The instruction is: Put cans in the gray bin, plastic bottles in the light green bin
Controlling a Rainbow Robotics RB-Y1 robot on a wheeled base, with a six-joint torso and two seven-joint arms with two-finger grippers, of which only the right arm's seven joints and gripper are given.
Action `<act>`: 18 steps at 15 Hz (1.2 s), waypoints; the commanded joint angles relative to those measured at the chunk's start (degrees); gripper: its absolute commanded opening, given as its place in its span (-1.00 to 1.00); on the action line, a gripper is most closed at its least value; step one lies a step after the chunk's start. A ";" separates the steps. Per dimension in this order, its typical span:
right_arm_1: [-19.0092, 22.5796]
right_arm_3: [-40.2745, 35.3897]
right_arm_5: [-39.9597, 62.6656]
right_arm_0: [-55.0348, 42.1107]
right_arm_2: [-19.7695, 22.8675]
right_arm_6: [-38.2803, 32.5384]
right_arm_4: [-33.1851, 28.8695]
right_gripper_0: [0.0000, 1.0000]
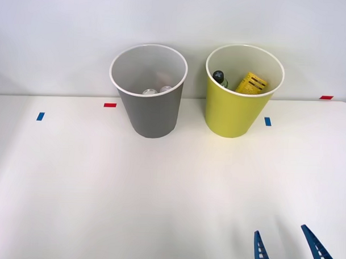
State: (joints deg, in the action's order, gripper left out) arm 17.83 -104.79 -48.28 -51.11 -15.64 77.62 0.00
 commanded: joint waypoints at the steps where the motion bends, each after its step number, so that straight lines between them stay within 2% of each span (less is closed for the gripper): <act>1: 0.37 0.03 -2.09 -5.05 -0.44 7.98 0.70 1.00; 4: 0.19 0.12 -2.09 -8.92 -1.85 12.73 1.75 1.00; 11: 0.28 0.03 -1.56 -12.53 -3.25 13.69 1.40 1.00; 18: 0.37 0.03 -1.82 -12.53 -2.64 14.40 0.96 1.00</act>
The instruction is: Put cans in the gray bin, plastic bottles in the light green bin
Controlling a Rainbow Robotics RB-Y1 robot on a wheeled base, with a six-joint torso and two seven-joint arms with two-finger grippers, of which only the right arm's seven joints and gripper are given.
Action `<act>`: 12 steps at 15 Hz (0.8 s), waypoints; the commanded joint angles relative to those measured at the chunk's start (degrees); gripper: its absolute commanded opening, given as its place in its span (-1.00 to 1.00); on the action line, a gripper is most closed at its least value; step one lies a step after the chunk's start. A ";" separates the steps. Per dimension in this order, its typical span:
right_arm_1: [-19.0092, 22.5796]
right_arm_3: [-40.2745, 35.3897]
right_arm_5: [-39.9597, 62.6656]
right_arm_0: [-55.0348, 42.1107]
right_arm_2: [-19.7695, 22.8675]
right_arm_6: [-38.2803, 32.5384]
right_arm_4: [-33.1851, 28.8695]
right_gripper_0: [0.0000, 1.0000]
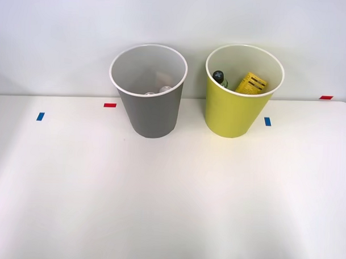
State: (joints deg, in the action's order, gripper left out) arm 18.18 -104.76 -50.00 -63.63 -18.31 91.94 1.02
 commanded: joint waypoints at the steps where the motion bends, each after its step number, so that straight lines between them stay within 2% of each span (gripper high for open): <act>1: 0.01 -0.01 -0.10 0.00 0.03 0.08 -0.05 1.00; 12: 0.01 -0.01 -0.10 0.00 0.03 0.08 -0.05 1.00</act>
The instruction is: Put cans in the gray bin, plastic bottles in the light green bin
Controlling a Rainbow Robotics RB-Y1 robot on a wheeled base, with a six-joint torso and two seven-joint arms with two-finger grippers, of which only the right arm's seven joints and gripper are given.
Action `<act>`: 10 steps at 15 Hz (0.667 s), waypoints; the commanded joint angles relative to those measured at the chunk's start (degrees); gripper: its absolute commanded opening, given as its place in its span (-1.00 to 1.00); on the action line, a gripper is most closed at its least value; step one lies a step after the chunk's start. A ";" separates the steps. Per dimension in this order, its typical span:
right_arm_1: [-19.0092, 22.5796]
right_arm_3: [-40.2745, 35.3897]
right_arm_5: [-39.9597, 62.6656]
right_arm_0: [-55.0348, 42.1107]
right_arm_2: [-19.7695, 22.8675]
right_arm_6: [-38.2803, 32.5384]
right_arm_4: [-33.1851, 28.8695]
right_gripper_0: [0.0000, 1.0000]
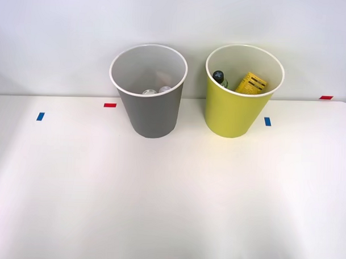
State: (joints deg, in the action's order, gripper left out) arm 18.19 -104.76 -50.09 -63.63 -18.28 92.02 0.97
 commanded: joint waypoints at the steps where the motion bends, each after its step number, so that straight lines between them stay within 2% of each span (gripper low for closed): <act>1: 0.00 0.00 -0.01 0.00 0.00 0.00 0.00 1.00; 10: 0.00 0.00 -0.01 0.00 0.00 0.00 0.00 1.00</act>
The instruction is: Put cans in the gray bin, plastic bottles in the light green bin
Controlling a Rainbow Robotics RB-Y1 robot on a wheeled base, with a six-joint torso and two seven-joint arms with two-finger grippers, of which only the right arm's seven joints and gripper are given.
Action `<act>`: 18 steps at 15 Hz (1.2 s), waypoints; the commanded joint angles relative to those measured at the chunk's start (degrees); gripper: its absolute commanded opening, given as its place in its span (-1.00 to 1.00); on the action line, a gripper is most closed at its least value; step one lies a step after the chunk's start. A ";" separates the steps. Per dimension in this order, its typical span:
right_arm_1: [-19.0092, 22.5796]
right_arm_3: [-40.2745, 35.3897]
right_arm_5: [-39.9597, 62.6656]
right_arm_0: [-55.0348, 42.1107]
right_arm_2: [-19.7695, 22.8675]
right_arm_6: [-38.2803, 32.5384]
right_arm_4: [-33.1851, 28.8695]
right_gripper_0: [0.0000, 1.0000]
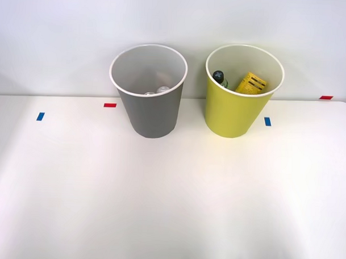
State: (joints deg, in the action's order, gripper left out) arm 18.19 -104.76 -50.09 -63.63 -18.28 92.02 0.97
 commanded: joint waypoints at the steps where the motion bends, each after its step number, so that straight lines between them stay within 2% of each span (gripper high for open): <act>1: 0.00 0.00 0.00 0.00 0.00 0.00 0.00 1.00; 18: 0.00 0.00 0.00 0.00 0.00 0.00 0.00 1.00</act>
State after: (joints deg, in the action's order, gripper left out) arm 18.19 -104.76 -50.10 -63.63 -18.28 92.02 0.97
